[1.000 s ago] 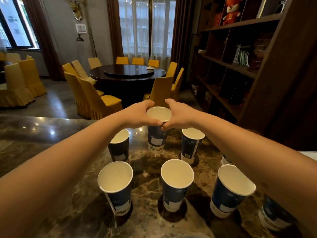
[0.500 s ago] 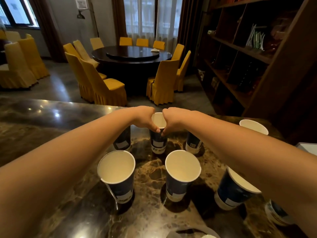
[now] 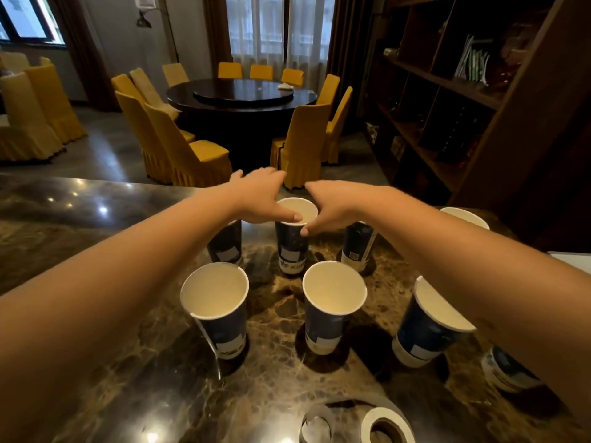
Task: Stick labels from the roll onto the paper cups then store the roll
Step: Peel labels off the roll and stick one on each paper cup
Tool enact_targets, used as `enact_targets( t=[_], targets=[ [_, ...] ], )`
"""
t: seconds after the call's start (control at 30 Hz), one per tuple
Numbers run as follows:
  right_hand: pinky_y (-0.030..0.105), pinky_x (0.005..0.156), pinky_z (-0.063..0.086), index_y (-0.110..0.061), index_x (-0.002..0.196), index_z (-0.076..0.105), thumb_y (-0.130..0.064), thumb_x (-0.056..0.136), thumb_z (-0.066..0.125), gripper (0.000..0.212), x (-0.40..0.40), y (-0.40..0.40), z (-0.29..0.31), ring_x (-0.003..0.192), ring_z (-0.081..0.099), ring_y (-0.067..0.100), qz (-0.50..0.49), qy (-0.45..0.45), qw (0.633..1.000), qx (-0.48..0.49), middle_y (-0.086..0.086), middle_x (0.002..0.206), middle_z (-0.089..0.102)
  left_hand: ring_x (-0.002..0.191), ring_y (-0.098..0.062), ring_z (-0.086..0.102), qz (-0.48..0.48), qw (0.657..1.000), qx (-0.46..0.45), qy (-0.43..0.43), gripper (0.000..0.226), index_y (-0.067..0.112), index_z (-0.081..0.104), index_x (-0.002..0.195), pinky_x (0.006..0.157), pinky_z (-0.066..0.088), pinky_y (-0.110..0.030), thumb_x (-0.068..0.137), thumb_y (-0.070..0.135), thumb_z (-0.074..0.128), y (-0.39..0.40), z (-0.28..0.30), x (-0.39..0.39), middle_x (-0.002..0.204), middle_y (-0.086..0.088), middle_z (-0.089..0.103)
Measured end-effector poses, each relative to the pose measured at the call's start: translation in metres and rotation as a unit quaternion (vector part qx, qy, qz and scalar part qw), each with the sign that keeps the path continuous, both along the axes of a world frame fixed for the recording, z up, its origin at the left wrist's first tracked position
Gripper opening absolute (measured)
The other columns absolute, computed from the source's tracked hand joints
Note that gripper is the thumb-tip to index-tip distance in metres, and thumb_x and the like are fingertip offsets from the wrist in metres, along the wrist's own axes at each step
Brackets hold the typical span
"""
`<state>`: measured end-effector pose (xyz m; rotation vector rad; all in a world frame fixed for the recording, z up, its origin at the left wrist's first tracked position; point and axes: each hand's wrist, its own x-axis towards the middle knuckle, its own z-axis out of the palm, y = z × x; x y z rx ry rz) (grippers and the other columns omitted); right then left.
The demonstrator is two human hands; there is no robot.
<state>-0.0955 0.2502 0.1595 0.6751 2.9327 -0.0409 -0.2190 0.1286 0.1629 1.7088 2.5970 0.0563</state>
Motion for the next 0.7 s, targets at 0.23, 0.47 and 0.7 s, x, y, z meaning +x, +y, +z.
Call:
enact_targets(
  t=[0.23, 0.47, 0.7],
  targets=[
    [0.032, 0.117, 0.022, -0.033, 0.152, 0.017, -0.062, 0.081, 0.059, 0.088, 0.129, -0.085, 0.039, 0.149, 0.01, 0.008, 0.019, 0.13, 0.991, -0.033, -0.01, 0.163, 0.013, 0.143, -0.011, 0.028, -0.124, 0.977, 0.158, -0.075, 0.082, 0.029, 0.029, 0.15, 0.116, 0.031, -0.038, 0.08, 0.063, 0.055, -0.104, 0.03, 0.086, 0.156, 0.007, 0.032],
    [0.017, 0.082, 0.046, -0.031, 0.127, 0.057, -0.055, 0.086, 0.052, 0.048, 0.213, -0.155, -0.04, 0.098, 0.055, -0.004, 0.009, 0.179, 0.98, -0.087, -0.018, 0.113, 0.062, 0.085, 0.002, 0.058, -0.232, 0.933, 0.173, -0.213, 0.028, 0.031, 0.062, 0.108, 0.07, 0.051, -0.018, 0.087, 0.047, 0.054, -0.154, -0.061, 0.154, 0.096, 0.018, 0.062],
    [0.031, 0.102, 0.042, -0.029, 0.147, 0.033, -0.051, 0.091, 0.054, 0.064, 0.223, -0.177, -0.129, 0.129, 0.041, 0.016, -0.105, 0.063, 0.991, -0.052, -0.009, 0.146, 0.041, 0.115, -0.009, 0.051, -0.1, 0.959, 0.091, -0.249, 0.055, 0.026, 0.042, 0.136, 0.093, 0.049, -0.028, 0.089, 0.048, 0.06, -0.148, -0.167, 0.187, 0.127, 0.008, 0.051]
  ],
)
